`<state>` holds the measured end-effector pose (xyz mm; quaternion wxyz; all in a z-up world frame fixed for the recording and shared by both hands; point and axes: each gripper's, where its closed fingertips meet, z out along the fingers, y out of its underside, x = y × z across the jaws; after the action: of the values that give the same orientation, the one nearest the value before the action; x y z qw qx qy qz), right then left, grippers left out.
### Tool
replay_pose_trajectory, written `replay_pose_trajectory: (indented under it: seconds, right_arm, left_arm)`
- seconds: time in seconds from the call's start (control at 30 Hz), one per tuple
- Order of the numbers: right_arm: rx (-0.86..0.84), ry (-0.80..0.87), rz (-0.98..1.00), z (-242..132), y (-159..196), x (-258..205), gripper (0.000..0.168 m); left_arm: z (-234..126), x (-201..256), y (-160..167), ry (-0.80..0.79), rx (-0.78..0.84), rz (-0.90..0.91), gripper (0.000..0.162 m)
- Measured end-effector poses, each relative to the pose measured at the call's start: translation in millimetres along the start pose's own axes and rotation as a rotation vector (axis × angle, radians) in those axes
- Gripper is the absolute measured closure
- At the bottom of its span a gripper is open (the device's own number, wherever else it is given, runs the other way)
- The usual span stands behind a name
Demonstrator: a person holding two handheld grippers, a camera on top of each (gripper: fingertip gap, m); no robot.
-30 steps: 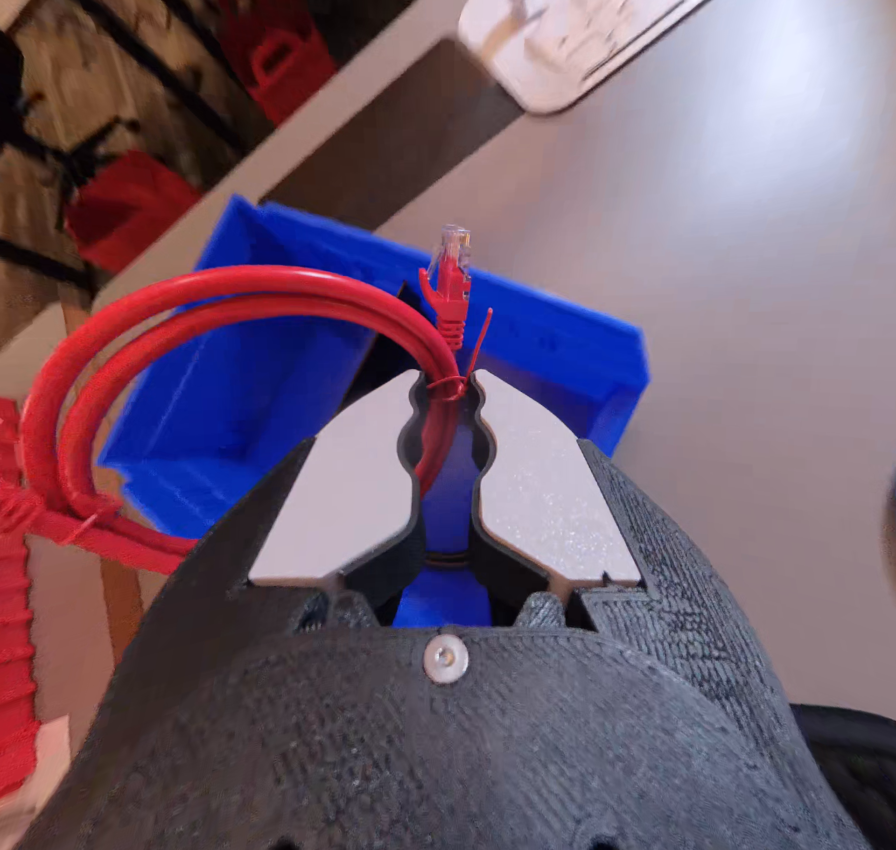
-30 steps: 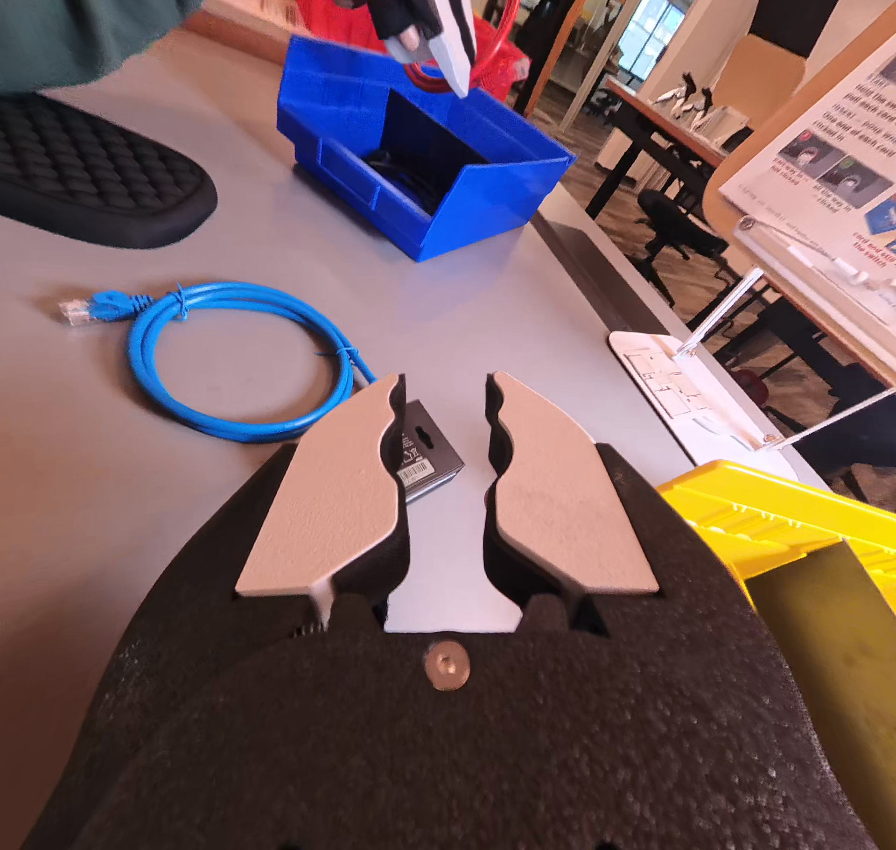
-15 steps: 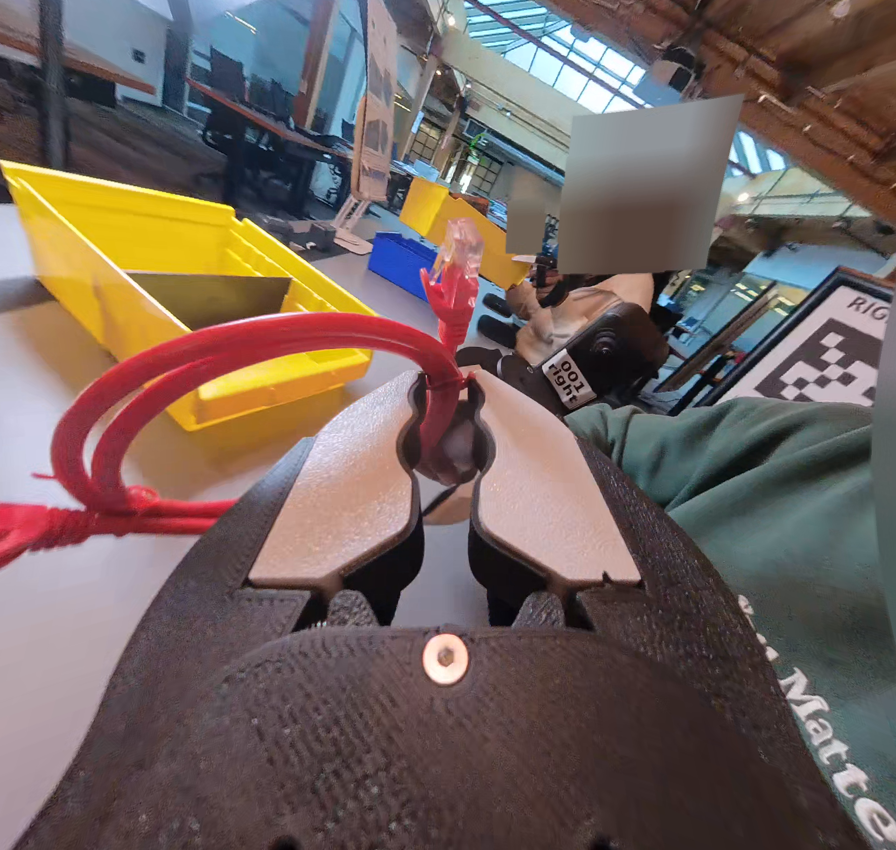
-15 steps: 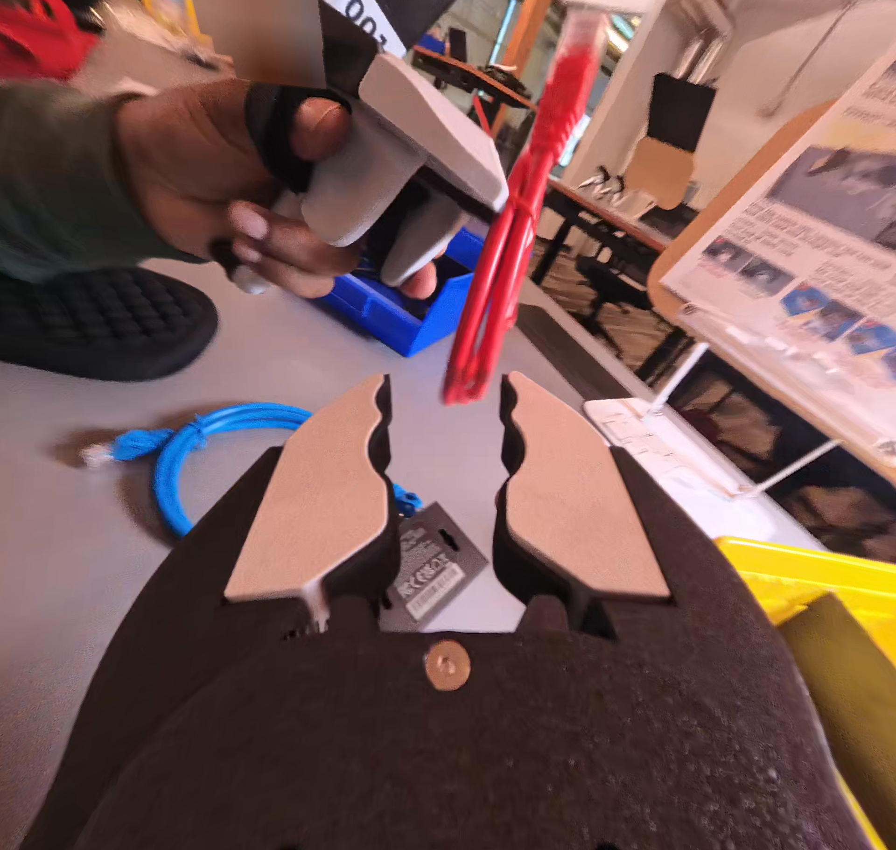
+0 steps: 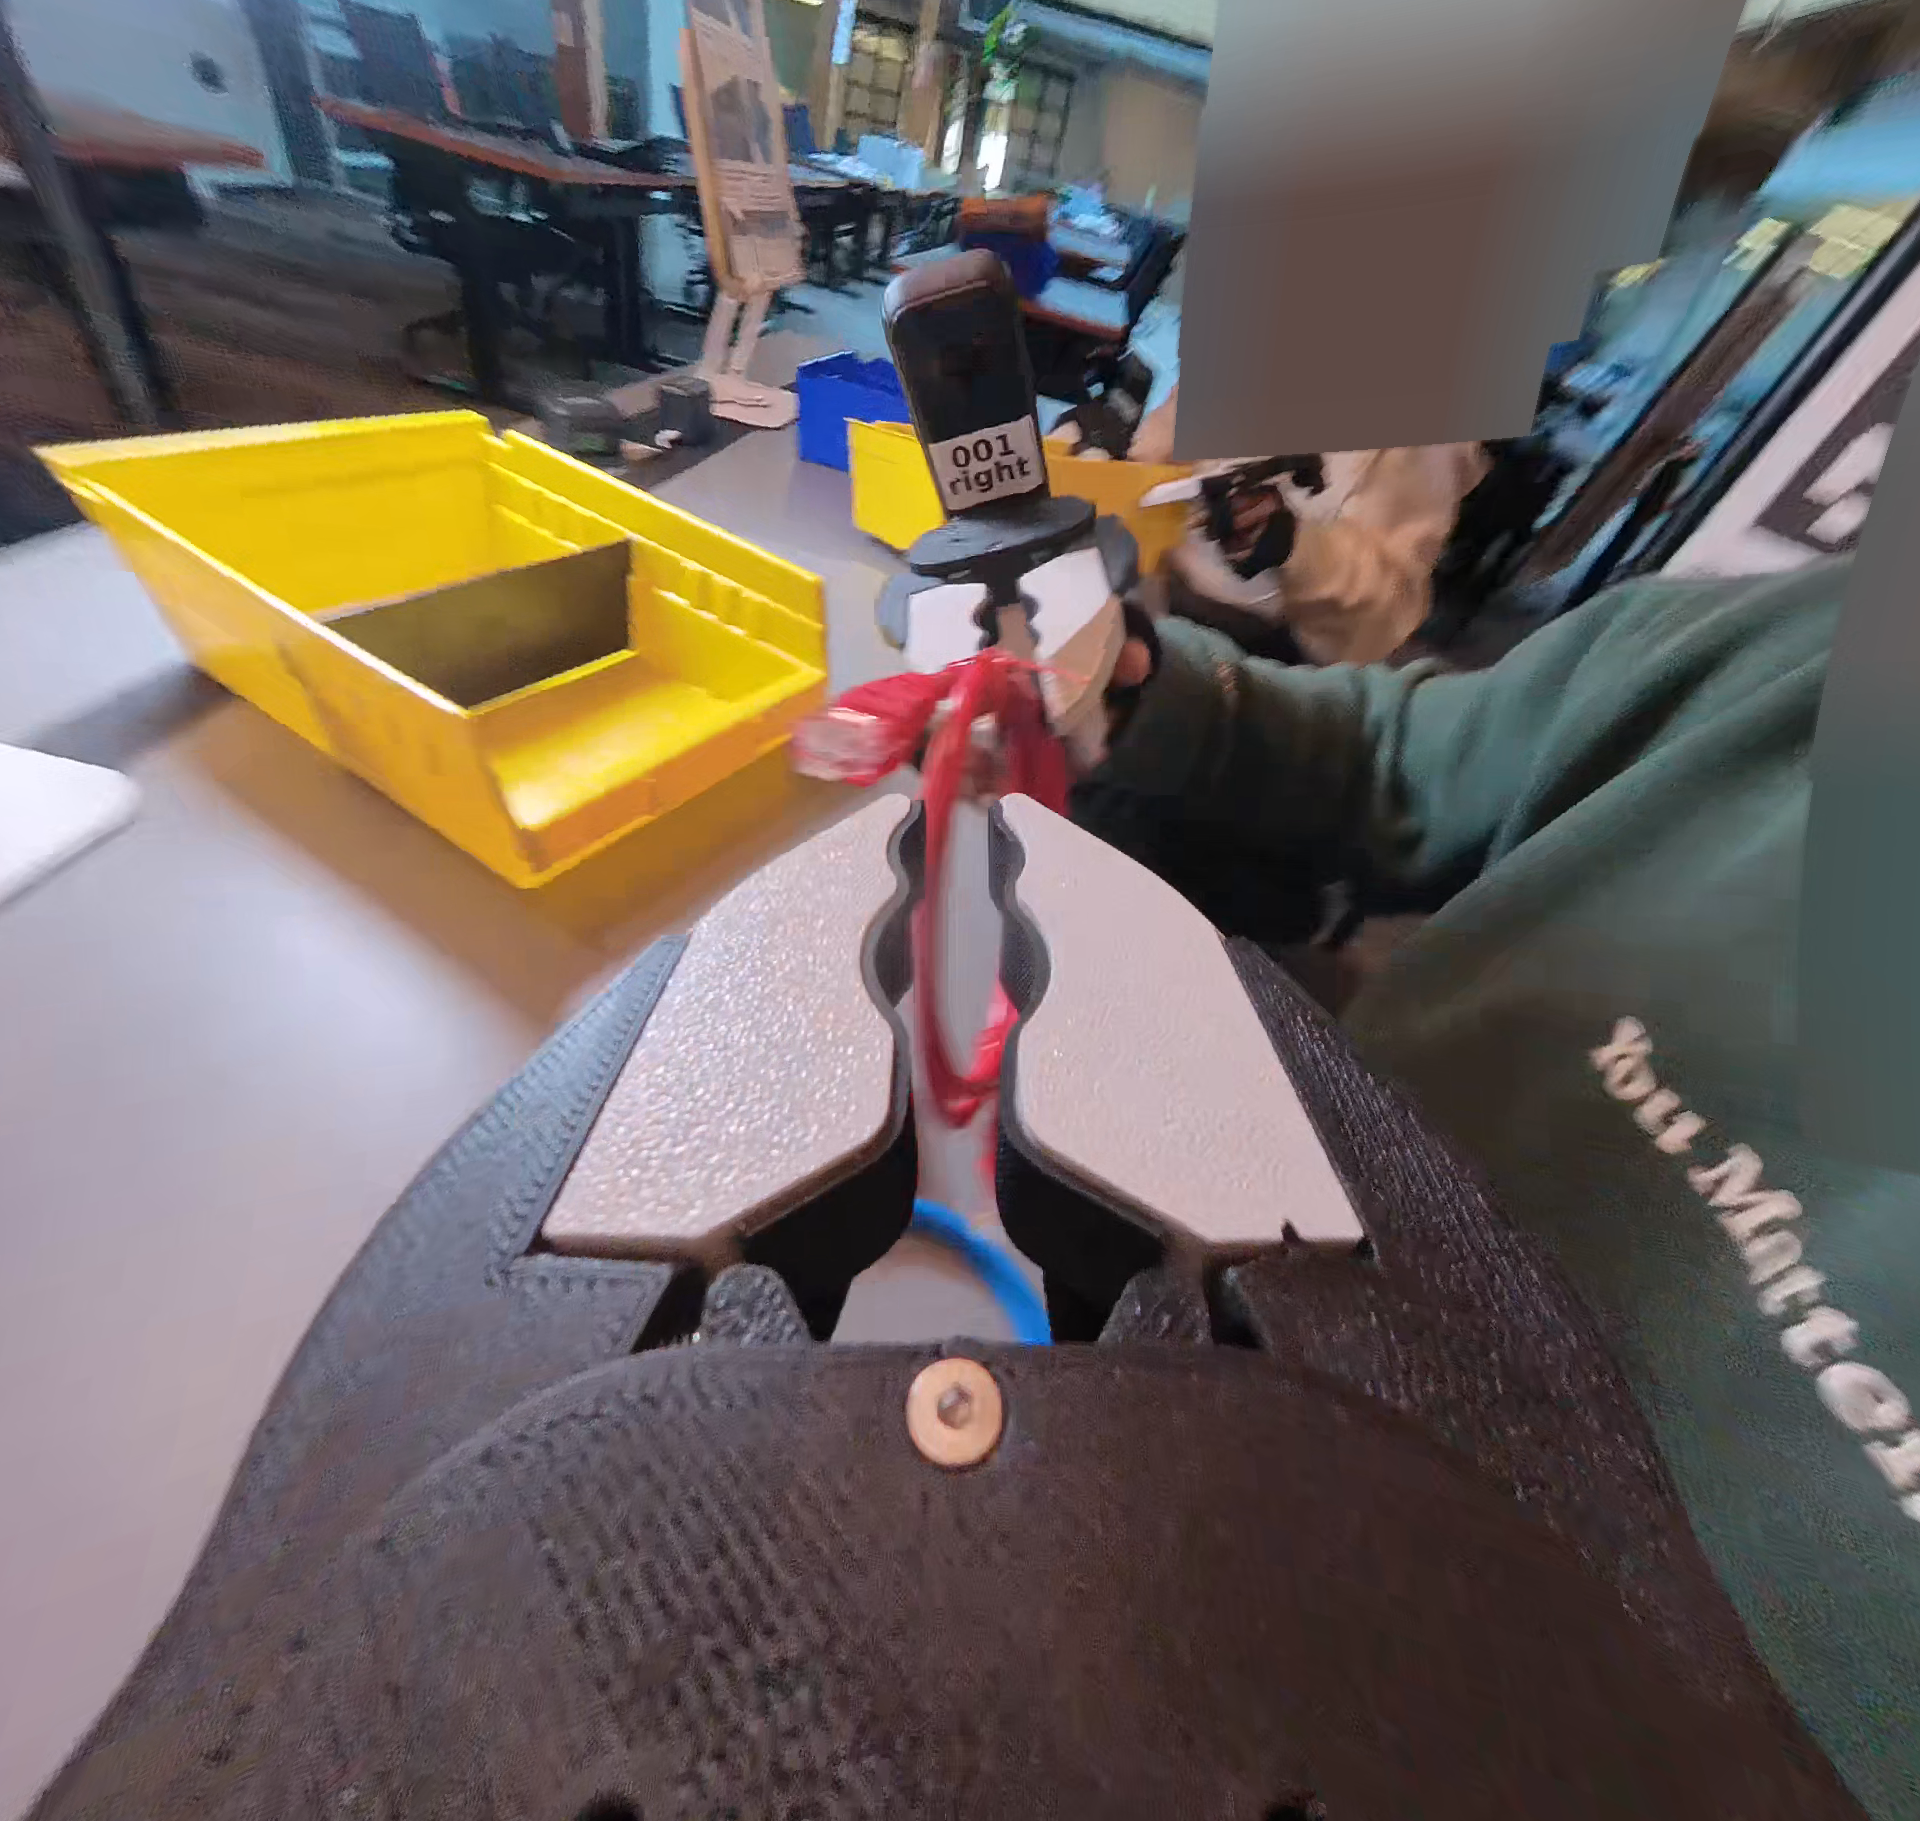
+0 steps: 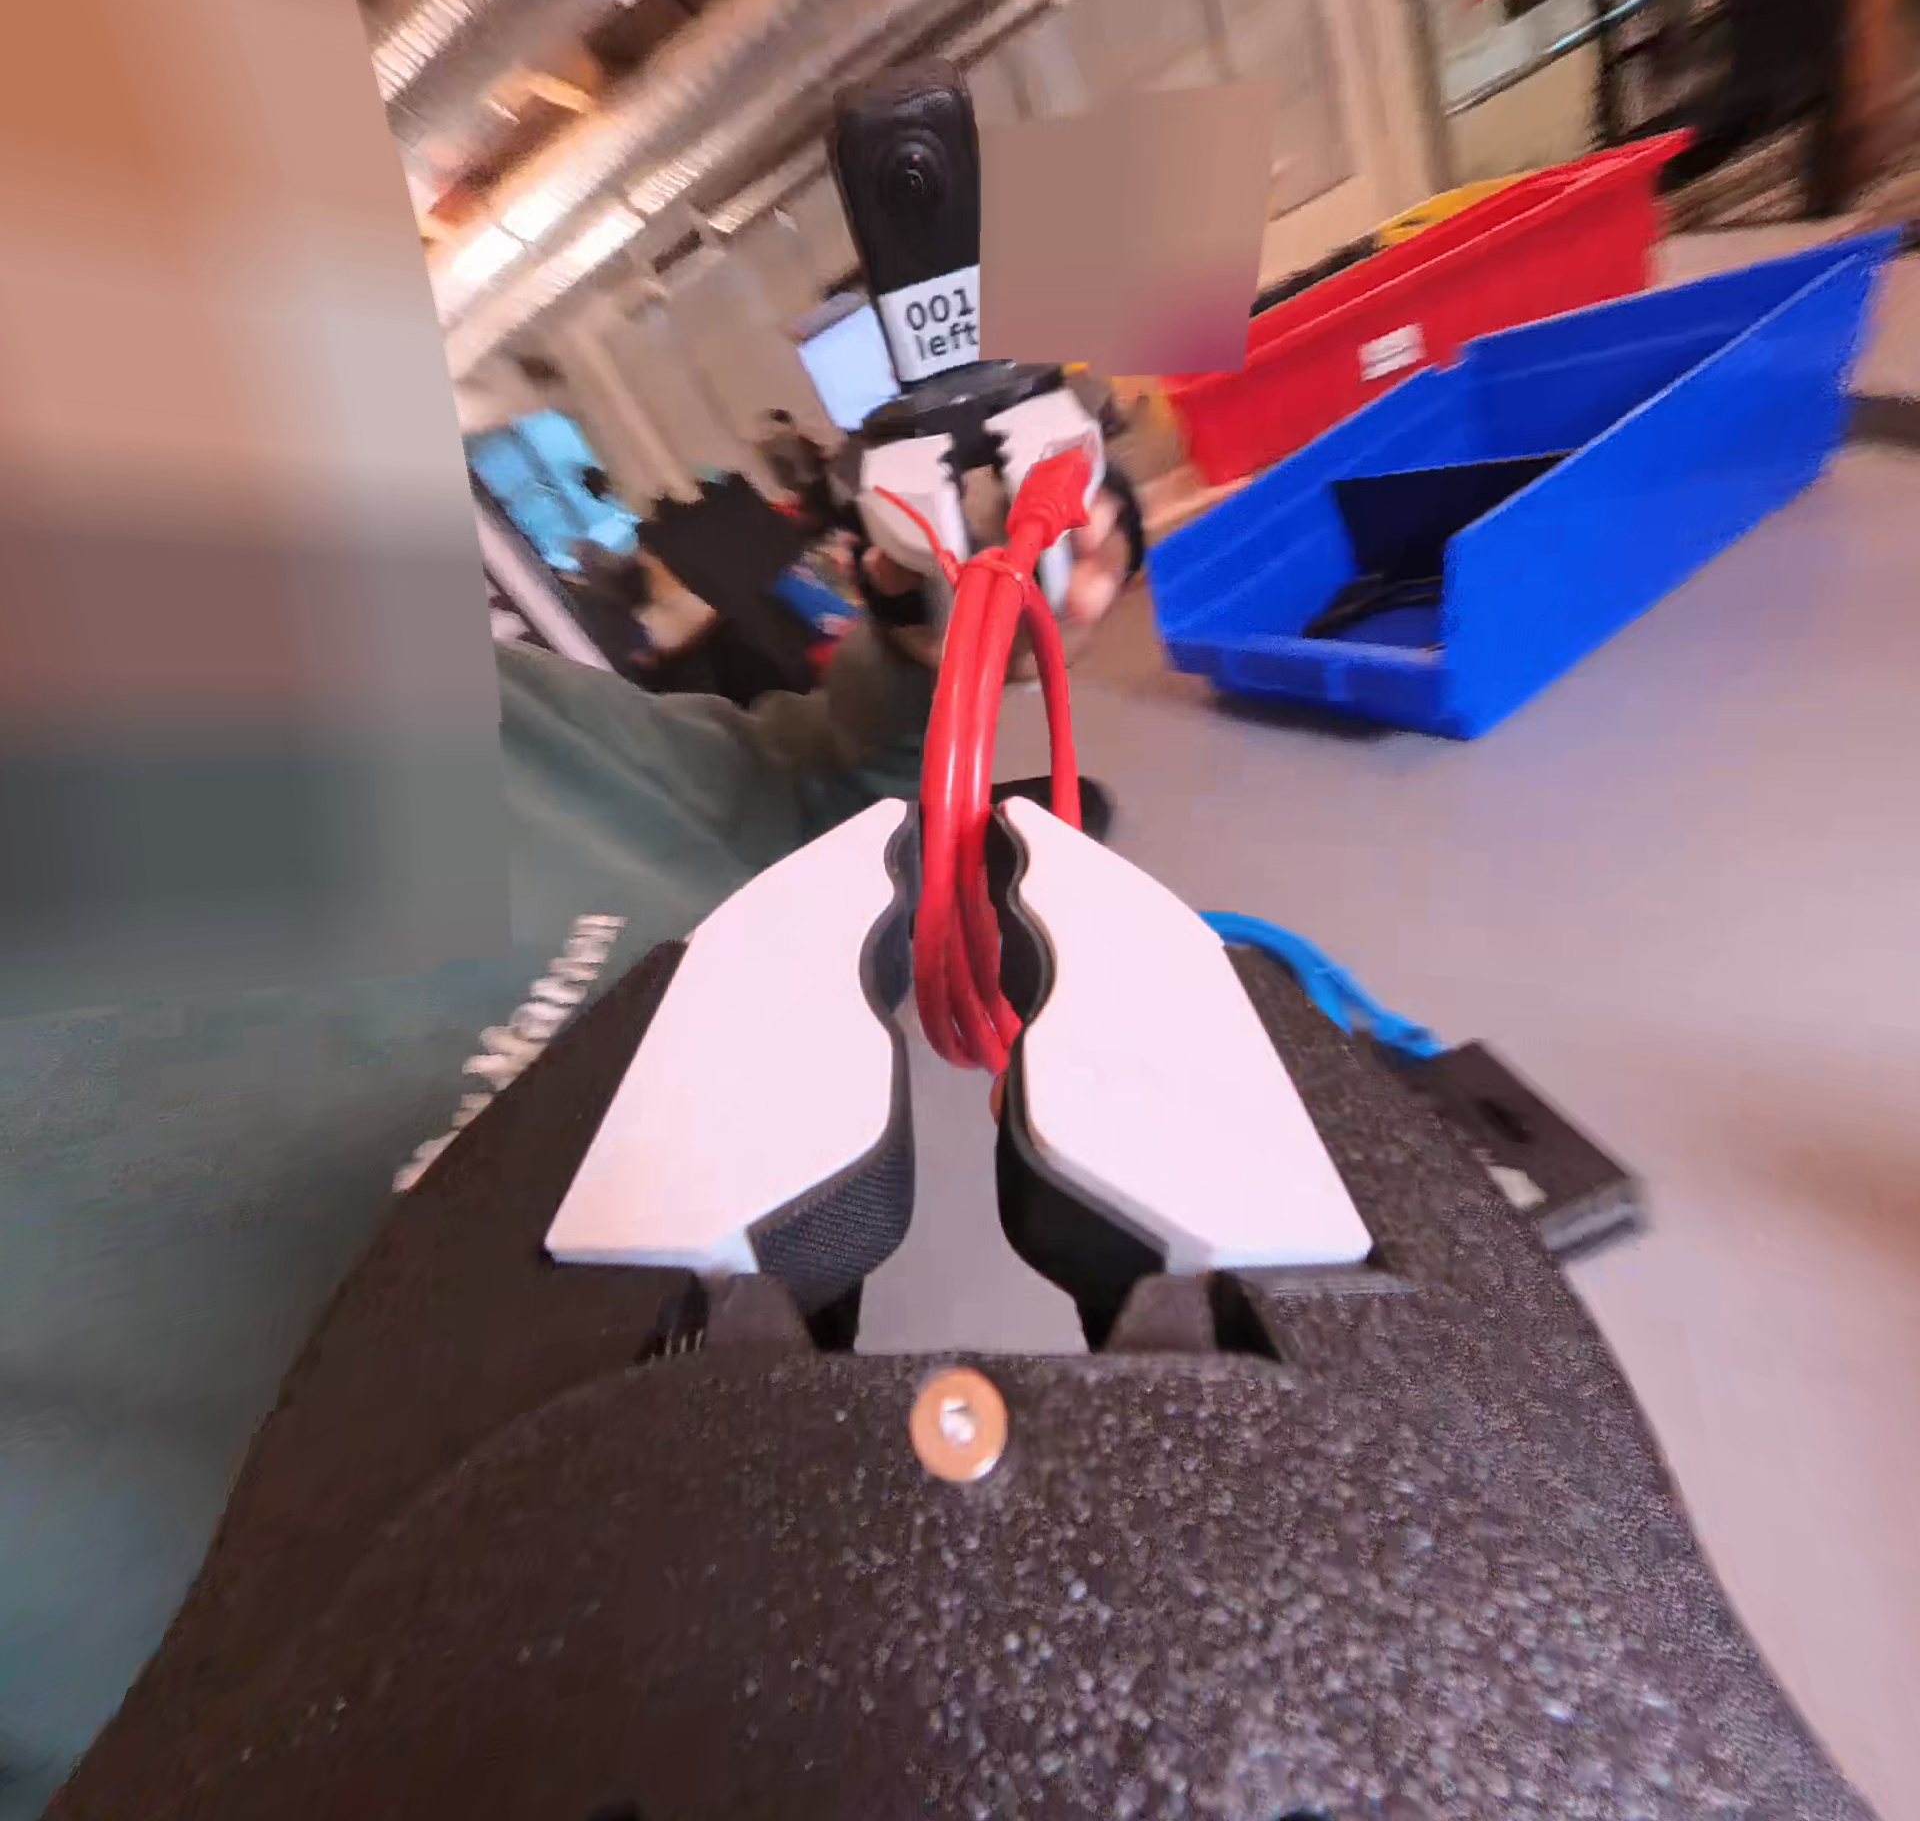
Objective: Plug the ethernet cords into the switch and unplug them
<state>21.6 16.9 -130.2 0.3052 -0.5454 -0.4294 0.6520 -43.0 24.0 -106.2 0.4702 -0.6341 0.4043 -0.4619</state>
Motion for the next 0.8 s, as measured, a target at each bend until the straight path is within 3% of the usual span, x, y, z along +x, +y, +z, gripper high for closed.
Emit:
replay_pose_trajectory:
  seconds: [0.1, 0.17, 0.23, 0.27, 0.33, 0.47, 0.6, 0.8]
  right_arm:
    - [0.023, -0.096, 0.091, -5, -2, -7, 0.157]
    - [0.002, -0.116, 0.109, -3, 3, -7, 0.156]
    - [0.009, -0.15, 0.151, -2, 4, -7, 0.156]
    - [0.018, -0.168, 0.178, -2, 3, -7, 0.156]
    - [0.025, -0.17, 0.208, -2, 5, -3, 0.156]
    - [0.021, -0.108, 0.178, -7, 8, 9, 0.156]
    - [-0.06, -0.079, 0.034, -3, 19, 6, 0.153]
    - [-0.21, 0.059, -0.255, 3, 31, 7, 0.138]
  left_arm:
    - [-12, -9, 0, -0.067, -0.042, 0.114, 0.136]
    - [-5, 4, 17, 0.051, -0.098, 0.064, 0.119]
    - [7, 18, 39, 0.161, -0.171, 0.016, 0.114]
    - [14, 17, 50, 0.157, -0.201, 0.02, 0.119]
    - [22, 20, 67, 0.186, -0.259, 0.031, 0.152]
    - [27, 8, 69, 0.132, -0.245, 0.022, 0.157]
    - [25, -13, 72, -0.024, -0.269, 0.276, 0.157]
    - [24, -36, 66, -0.317, -0.315, 0.811, 0.158]
